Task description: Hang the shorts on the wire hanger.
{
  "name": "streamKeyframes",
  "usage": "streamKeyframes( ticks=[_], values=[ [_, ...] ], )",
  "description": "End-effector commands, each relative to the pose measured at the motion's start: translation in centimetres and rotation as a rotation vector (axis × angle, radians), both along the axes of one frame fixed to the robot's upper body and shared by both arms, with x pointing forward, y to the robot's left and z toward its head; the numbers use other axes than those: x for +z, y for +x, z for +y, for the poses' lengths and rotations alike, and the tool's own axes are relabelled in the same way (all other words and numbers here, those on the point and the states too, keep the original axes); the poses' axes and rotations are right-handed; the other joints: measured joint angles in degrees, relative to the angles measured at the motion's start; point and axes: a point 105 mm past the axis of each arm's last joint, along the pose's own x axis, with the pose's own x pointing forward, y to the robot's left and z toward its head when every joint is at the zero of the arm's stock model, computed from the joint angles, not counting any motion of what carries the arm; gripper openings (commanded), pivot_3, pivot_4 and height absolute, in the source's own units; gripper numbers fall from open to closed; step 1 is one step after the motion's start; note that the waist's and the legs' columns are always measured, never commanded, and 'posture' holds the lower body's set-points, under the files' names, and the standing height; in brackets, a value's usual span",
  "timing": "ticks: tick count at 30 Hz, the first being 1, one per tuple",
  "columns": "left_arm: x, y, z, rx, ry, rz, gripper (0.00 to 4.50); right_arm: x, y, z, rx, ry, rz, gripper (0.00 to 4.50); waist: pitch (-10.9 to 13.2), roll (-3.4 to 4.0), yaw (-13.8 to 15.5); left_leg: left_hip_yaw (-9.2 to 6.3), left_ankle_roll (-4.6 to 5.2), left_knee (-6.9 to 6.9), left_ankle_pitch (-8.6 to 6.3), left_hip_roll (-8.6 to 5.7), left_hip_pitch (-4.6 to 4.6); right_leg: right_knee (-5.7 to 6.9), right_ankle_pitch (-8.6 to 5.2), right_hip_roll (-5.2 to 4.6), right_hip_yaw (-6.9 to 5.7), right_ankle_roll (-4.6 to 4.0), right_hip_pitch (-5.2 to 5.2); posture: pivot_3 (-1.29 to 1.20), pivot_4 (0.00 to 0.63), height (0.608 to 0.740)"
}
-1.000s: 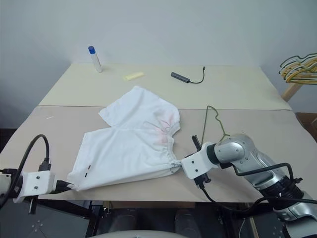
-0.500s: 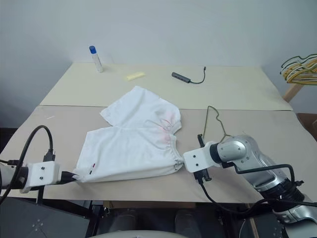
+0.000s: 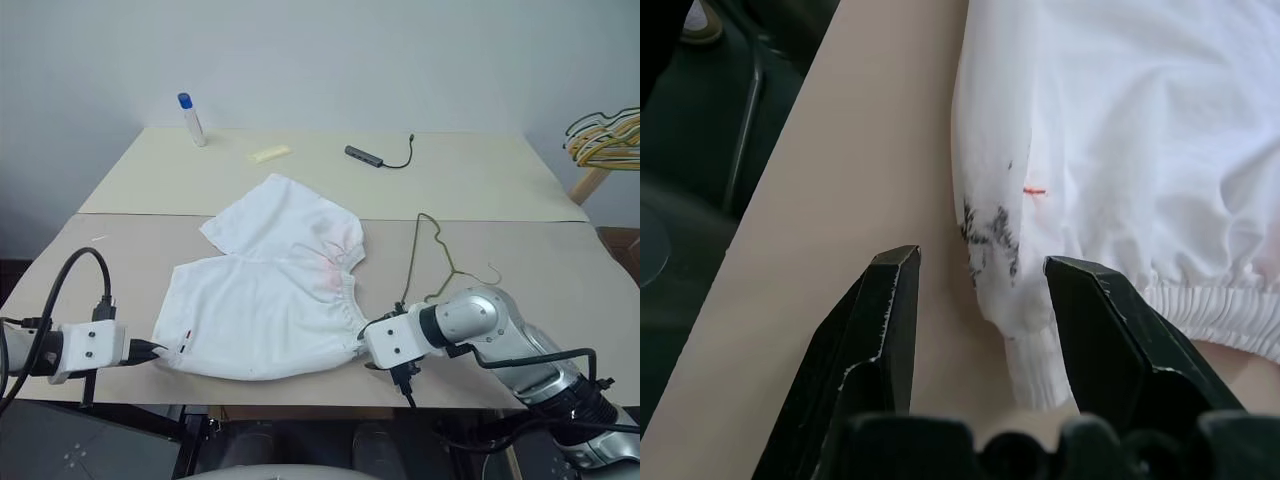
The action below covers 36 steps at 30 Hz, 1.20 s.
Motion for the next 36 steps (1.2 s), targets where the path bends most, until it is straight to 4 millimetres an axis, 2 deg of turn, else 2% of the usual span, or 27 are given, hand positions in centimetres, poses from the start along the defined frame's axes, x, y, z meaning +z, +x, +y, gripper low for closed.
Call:
streamKeyframes(
  ticks=[1, 8, 11, 16, 22, 24, 25, 27, 28, 29, 31, 32, 33, 35, 36],
  values=[
    [0.7, 0.4, -0.4, -0.009, -0.017, -0.036, 0.0, 0.0, 0.4, 0.4, -0.02, -0.003, -0.047, 2.44, 0.0, 0.0, 0.05, 0.0, 0.0, 0.0, 0.0, 0.0, 0.0, -0.01, 0.0, 0.0, 0.0, 0.0, 0.0, 0.0, 0.0, 0.74],
    [0.5, 0.4, 0.1, 0.009, -0.013, -0.031, 0.0, -0.9, 0.7, 0.7, -0.04, -0.015, -0.084, 2.44, 0.0, 0.0, 0.1, 0.01, 0.0, 0.0, 0.0, -0.01, 0.0, -0.01, 0.0, 0.0, 0.0, 0.0, 0.0, 0.0, 0.0, 0.74],
    [0.5, 0.4, 0.2, 0.013, -0.01, -0.03, 0.0, -0.9, 1.2, 0.8, -0.061, -0.008, -0.106, 1.87, 0.0, 0.0, 0.11, 0.01, 0.0, 0.0, 0.0, -0.01, 0.0, -0.01, 0.0, 0.0, 0.0, 0.0, 0.0, 0.0, 0.0, 0.74],
    [0.3, 0.4, 0.4, 0.015, -0.004, -0.031, 0.0, -0.6, 0.4, 0.8, -0.016, -0.001, -0.076, 0.16, 0.0, -0.01, 0.11, 0.02, 0.0, 0.0, 0.0, 0.0, 0.0, -0.01, 0.0, 0.0, 0.0, 0.0, 0.0, 0.0, 0.0, 0.74],
    [-0.2, 0.4, 0.1, -0.004, 0.002, -0.016, 0.0, -0.8, 0.5, 0.4, -0.016, -0.025, -0.075, 0.07, 0.0, 0.0, 0.15, 0.02, 0.0, 0.0, 0.0, -0.01, 0.0, -0.01, 0.0, 0.0, 0.0, 0.0, 0.0, 0.01, 0.0, 0.74],
    [0.0, 1.9, -0.5, -0.002, -0.004, -0.085, 0.0, 0.0, 2.6, 0.5, -0.101, 0.001, -0.155, 0.07, 0.0, 0.01, 0.37, 0.02, 0.0, 0.0, 0.0, -0.01, 0.01, -0.02, 0.0, 0.0, 0.0, 0.0, 0.01, 0.01, 0.0, 0.74],
    [0.2, 3.1, -0.7, 0.011, -0.006, -0.136, 0.0, 0.8, 4.3, 0.4, -0.152, 0.012, -0.203, 0.07, 0.0, 0.0, 0.36, 0.01, 0.0, 0.02, 0.0, -0.02, 0.02, 0.0, 0.01, 0.0, 0.0, 0.01, 0.01, 0.01, 0.0, 0.74],
    [1.3, 7.0, -0.8, 0.096, -0.004, -0.297, 0.0, 2.1, 6.7, 0.2, -0.217, 0.026, -0.266, 0.07, 0.0, 0.03, 0.55, 0.0, 0.0, 0.06, 0.01, 0.0, 0.1, -0.02, 0.02, 0.05, -0.01, 0.04, 0.1, 0.0, 0.0, 0.74],
    [2.3, 9.3, -0.9, 0.161, -0.011, -0.392, 0.0, 3.0, 8.2, 0.1, -0.266, 0.042, -0.31, 0.07, -0.02, 0.01, 0.63, -0.03, 0.02, 0.07, 0.02, -0.02, 0.13, -0.01, 0.03, 0.06, -0.03, 0.05, 0.13, 0.0, 0.0, 0.74],
    [5.4, 12.9, -0.9, 0.289, -0.072, -0.558, 0.0, 5.4, 10.8, -0.2, -0.362, 0.088, -0.389, 0.07, -0.02, 0.0, 0.89, -0.12, 0.02, 0.08, 0.02, -0.03, 0.16, -0.04, 0.05, 0.08, -0.08, 0.05, 0.21, 0.0, 0.0, 0.74],
    [10.2, 16.9, -0.9, 0.447, -0.169, -0.762, 0.0, 9.0, 14.2, -0.5, -0.485, 0.162, -0.515, 0.07, -0.03, -0.15, 0.94, -0.26, 0.03, 0.15, 0.03, -0.11, 0.12, -0.01, 0.12, 0.07, -0.16, 0.02, 0.26, 0.0, 0.0, 0.74],
    [11.5, 17.8, -0.9, 0.486, -0.195, -0.815, 0.0, 10.1, 15.1, -0.6, -0.514, 0.184, -0.559, 0.07, -0.08, -0.22, 0.76, -0.35, 0.03, 0.15, 0.03, -0.12, 0.02, -0.03, 0.21, 0.07, -0.17, 0.0, 0.17, -0.01, 0.0, 0.74],
    [14.0, 18.7, -0.7, 0.538, -0.227, -0.916, 0.0, 12.1, 16.6, -0.9, -0.587, 0.225, -0.649, 0.07, -0.13, -0.27, 0.43, -0.37, 0.02, 0.14, 0.03, -0.18, -0.15, -0.02, 0.23, 0.02, -0.17, 0.0, 0.0, -0.01, 0.0, 0.74],
    [22.2, 19.2, 0.2, 0.692, -0.395, -1.225, 0.0, 19.8, 19.6, -2.6, -0.82, 0.403, -0.993, 0.07, -0.19, -0.32, -0.25, -0.39, 0.02, 0.15, 0.03, -0.32, -0.51, 0.25, 0.28, -0.21, -0.15, 0.05, -0.48, -0.01, 0.0, 0.74],
    [25.1, 18.6, 0.5, 0.738, -0.481, -1.34, 0.0, 22.9, 19.9, -3.4, -0.907, 0.493, -1.131, 0.07, -0.18, -0.36, -0.59, -0.28, -0.03, 0.18, 0.01, -0.37, -0.86, 0.56, 0.28, -0.3, -0.08, 0.06, -1.04, -0.01, 0.0, 0.74]
  ],
)
